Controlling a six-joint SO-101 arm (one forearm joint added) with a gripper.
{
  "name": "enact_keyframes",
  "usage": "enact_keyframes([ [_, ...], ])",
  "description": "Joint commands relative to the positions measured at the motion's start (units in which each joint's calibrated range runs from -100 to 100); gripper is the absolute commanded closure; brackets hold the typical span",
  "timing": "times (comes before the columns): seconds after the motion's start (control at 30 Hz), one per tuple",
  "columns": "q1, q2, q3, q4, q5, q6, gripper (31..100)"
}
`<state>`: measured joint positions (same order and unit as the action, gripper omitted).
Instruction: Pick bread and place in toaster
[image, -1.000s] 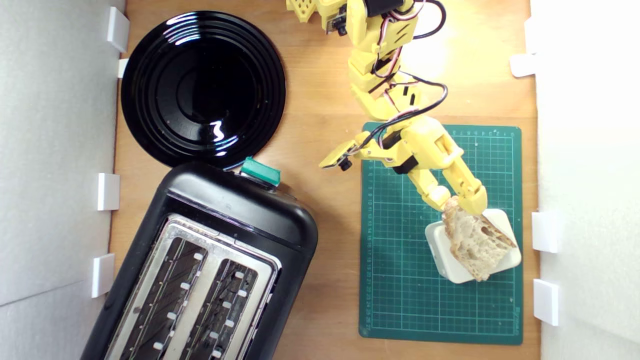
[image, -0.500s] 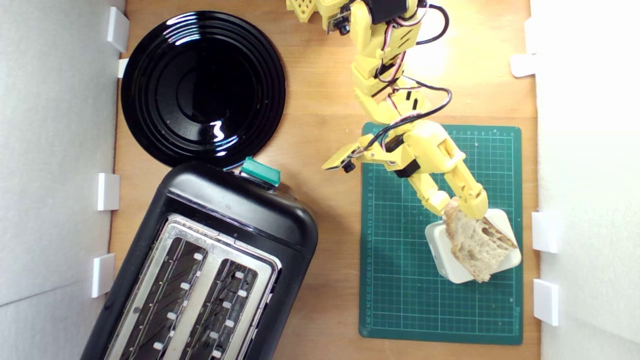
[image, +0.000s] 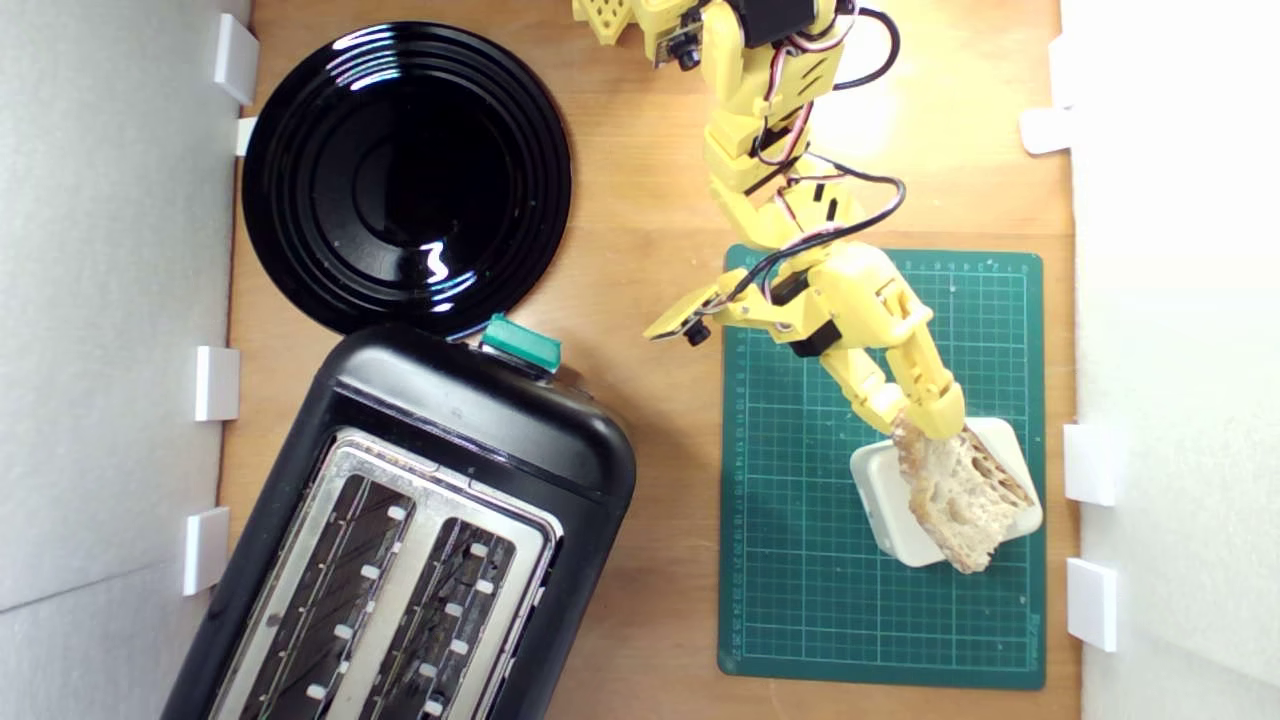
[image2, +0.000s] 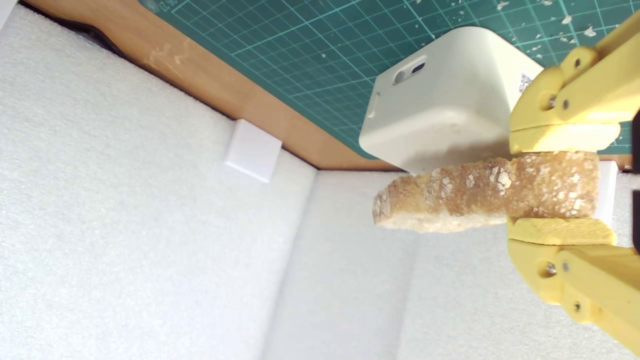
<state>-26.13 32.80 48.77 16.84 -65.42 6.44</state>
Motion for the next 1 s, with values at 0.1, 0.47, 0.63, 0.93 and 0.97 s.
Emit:
enact_keyframes([
  [0.1,-0.62,-5.60,-1.70,-0.52,4.25,-0.24,73.7],
  [0.47,0.91,-34.13,-1.61,-0.52,23.96,-4.38,73.6],
  [0.63,1.07,-45.78,-1.70,-0.70,31.12,-4.01,73.6],
  [0.93,5.18,-64.00,-8.06,-0.70,48.44,-4.01,73.6],
  [0.97,5.26,-64.66,-10.60,-0.70,51.69,-3.96,73.6],
])
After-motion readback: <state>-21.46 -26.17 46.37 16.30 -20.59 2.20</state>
